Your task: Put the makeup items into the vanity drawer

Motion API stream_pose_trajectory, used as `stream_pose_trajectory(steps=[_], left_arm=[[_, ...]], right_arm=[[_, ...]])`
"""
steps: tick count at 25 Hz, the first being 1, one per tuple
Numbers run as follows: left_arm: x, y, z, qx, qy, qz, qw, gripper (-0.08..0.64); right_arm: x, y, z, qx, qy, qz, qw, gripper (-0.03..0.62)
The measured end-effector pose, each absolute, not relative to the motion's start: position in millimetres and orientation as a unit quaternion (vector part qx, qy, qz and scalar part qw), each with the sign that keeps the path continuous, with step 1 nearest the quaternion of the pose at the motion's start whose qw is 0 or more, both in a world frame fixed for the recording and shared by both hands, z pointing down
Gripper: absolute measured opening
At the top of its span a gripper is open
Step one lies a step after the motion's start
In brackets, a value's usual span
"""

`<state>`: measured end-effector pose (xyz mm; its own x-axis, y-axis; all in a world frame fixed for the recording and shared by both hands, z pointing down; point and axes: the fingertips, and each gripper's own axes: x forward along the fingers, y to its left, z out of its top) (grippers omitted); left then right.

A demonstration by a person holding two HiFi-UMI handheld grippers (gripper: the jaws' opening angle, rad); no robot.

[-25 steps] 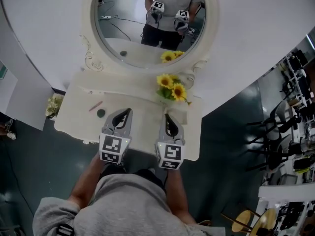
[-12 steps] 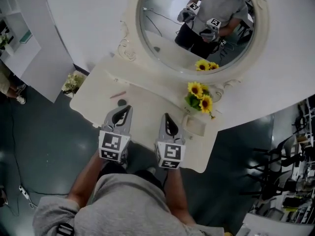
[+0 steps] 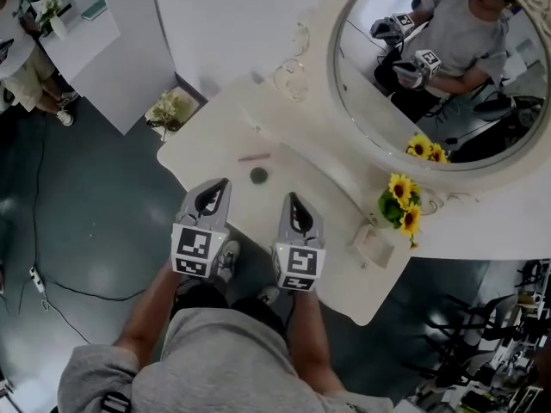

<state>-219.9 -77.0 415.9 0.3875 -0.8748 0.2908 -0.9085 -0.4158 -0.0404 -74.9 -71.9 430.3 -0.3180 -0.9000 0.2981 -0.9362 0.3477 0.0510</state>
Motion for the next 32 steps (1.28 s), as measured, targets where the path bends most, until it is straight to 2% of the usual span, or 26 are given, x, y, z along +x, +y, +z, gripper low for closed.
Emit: stream_pose_trajectory(steps=[8, 21, 23, 25, 27, 32], left_arm=[[-250.7, -105.8, 486.5, 0.817, -0.538, 0.172, 0.113, 0.011], [-264.2, -125.7, 566.4, 0.815, -0.516, 0.21, 0.159, 0.011], [-263.9, -127.6, 570.3, 0.816, -0.514, 0.211, 0.162, 0.011], [-263.2, -129.4, 572.5, 0.816, -0.512, 0.211, 0.165, 0.011], [-262.7, -131.2, 574.4, 0.816, -0.511, 0.211, 0.168, 0.011], [-264.4, -133.9, 578.6, 0.815, -0.511, 0.212, 0.174, 0.011]], right_arm=[[-113.4, -105.8, 500.7, 0.544, -0.814, 0.105, 0.176, 0.006], [-125.2, -133.2, 591.6, 0.547, -0.793, 0.147, 0.224, 0.008], [-126.8, -135.7, 599.8, 0.543, -0.792, 0.155, 0.232, 0.075], [-130.0, -137.8, 609.4, 0.529, -0.795, 0.171, 0.243, 0.191], [-132.1, -140.6, 617.8, 0.519, -0.796, 0.182, 0.252, 0.224], [-134.6, -149.5, 630.4, 0.512, -0.794, 0.188, 0.27, 0.224]])
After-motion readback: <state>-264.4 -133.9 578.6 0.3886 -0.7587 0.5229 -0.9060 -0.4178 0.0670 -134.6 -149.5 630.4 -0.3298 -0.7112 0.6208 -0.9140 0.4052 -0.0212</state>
